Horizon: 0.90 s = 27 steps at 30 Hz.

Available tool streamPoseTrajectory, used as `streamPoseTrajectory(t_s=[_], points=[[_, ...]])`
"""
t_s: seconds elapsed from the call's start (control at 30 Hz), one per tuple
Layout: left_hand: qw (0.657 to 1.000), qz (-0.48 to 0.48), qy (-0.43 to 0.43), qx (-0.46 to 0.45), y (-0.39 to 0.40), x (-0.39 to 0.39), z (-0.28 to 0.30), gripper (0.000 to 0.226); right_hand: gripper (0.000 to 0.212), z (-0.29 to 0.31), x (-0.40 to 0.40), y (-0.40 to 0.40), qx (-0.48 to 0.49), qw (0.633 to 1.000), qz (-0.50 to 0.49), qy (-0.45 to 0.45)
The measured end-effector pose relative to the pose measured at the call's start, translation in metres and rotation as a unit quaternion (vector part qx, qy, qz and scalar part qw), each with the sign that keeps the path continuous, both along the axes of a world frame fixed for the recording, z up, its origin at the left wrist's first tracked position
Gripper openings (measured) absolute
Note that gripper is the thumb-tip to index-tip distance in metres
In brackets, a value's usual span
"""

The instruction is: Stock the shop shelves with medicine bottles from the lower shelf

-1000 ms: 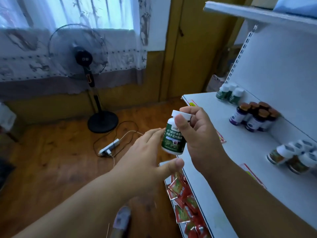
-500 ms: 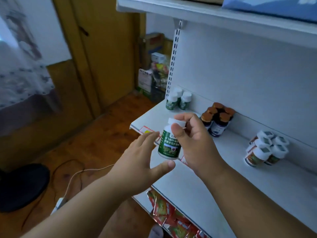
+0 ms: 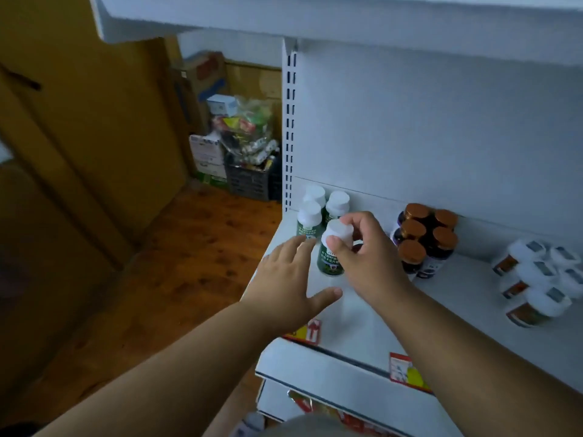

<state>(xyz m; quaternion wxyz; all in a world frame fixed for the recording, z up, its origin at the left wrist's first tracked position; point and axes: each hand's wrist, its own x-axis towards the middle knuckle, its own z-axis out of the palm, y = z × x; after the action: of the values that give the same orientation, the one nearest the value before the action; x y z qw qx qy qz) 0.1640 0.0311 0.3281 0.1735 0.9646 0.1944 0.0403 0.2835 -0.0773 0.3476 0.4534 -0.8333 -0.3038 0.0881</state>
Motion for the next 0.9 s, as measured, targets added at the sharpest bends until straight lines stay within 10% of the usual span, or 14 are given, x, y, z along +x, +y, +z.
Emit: streamPoseTrajectory(t_s=[0.33, 0.9], points=[[0.977, -0.153, -0.016, 0.146, 0.079, 0.056, -0.015, 0.082, 0.037, -0.034, 0.035, 0.053, -0.077, 0.988, -0.107, -0.076], [0.952, -0.257, -0.16, 0.045, 0.03, 0.012, -0.005, 0.072, 0.045, 0.01, -0.054, -0.023, -0.053, 0.976, -0.184, -0.103]])
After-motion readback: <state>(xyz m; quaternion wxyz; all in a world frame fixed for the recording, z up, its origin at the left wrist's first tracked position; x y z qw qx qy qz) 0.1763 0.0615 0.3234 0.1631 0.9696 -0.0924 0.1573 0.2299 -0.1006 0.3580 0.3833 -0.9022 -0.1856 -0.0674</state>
